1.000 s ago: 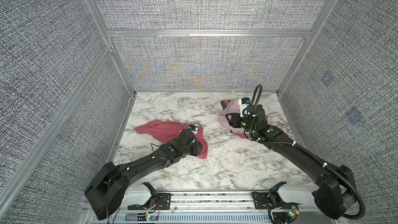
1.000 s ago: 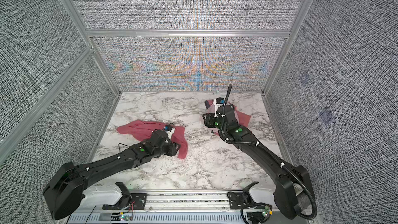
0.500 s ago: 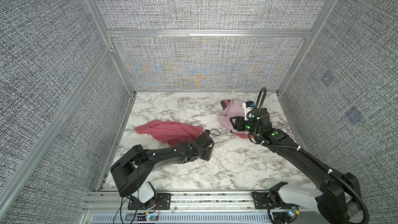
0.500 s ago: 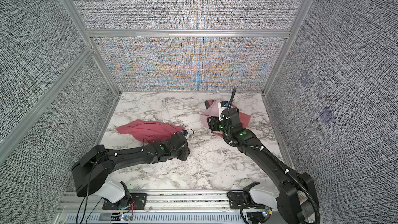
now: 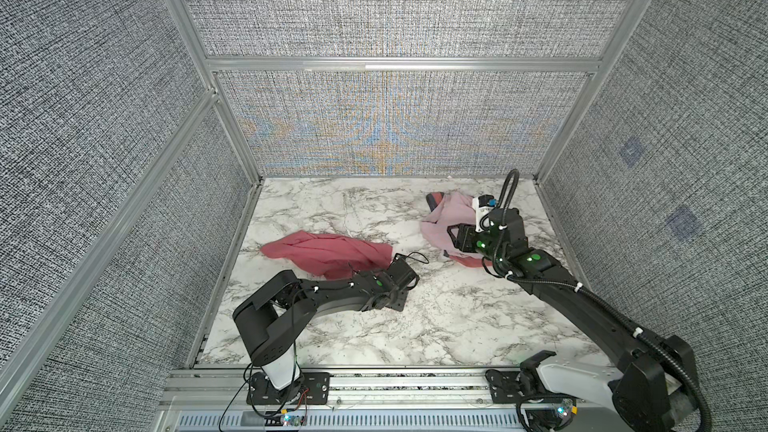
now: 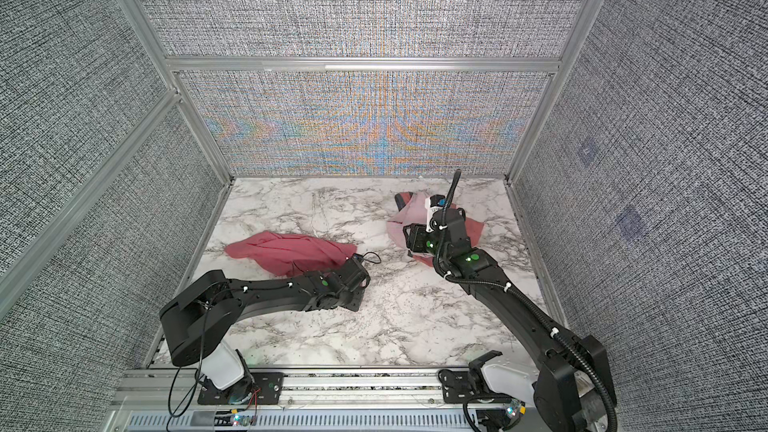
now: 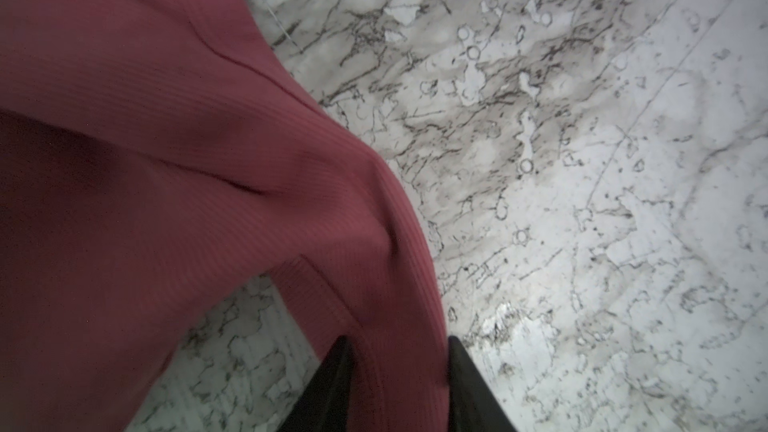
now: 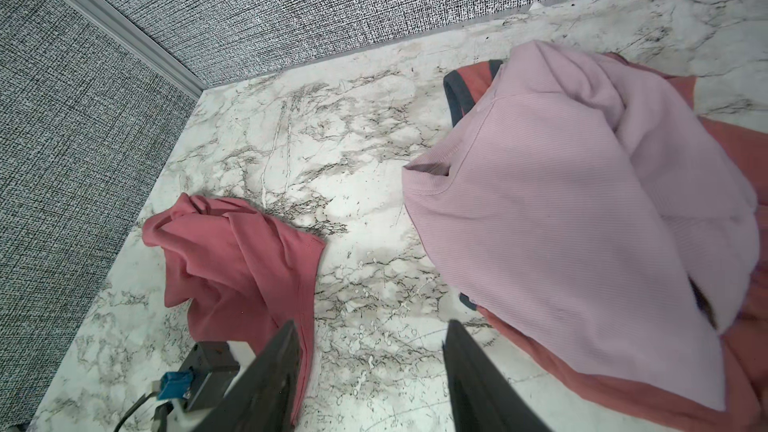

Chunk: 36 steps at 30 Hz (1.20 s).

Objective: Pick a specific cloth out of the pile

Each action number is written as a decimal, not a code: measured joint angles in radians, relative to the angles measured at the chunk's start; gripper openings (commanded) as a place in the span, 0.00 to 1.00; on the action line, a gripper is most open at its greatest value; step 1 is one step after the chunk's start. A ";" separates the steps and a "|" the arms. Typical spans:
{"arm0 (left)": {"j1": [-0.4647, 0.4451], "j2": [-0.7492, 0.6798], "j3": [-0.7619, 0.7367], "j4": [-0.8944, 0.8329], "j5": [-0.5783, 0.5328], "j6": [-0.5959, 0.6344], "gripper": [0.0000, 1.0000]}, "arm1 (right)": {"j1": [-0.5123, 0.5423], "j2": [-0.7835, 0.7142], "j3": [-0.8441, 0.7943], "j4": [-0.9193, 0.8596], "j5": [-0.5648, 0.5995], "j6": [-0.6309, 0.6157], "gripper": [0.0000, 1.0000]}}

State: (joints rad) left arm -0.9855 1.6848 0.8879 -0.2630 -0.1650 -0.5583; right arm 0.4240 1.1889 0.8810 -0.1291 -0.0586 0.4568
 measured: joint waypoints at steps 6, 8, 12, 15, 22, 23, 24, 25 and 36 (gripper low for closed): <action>-0.001 0.007 0.022 -0.004 -0.007 0.001 0.00 | -0.008 0.000 0.000 0.000 0.000 0.001 0.57; -0.001 -0.001 0.043 -0.009 -0.008 0.000 0.00 | -0.012 0.000 -0.002 0.000 -0.003 0.005 0.57; 0.000 -0.044 0.122 -0.031 -0.019 0.002 0.00 | -0.018 -0.001 -0.005 0.001 -0.003 0.010 0.57; 0.006 -0.074 0.213 -0.037 -0.043 0.020 0.00 | -0.018 -0.004 -0.005 0.001 -0.003 0.015 0.57; 0.100 -0.204 0.294 -0.027 -0.071 0.067 0.00 | -0.020 -0.009 0.009 0.000 -0.003 0.025 0.57; 0.125 -0.234 0.288 -0.019 -0.069 0.076 0.00 | -0.020 -0.008 0.010 0.000 -0.003 0.027 0.57; 0.147 -0.263 0.278 -0.007 -0.068 0.083 0.00 | -0.020 -0.007 0.011 0.000 -0.003 0.030 0.57; 0.171 -0.296 0.262 0.008 -0.068 0.088 0.00 | -0.021 -0.005 0.012 0.000 -0.003 0.031 0.57; 0.510 -0.580 0.087 0.031 -0.053 0.137 0.00 | -0.024 0.029 0.029 0.001 -0.011 0.045 0.57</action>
State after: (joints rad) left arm -0.4755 1.1046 0.9745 -0.2317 -0.2184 -0.4217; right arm 0.4000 1.2182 0.9100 -0.1284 -0.0692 0.5018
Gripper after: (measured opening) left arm 0.071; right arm 0.574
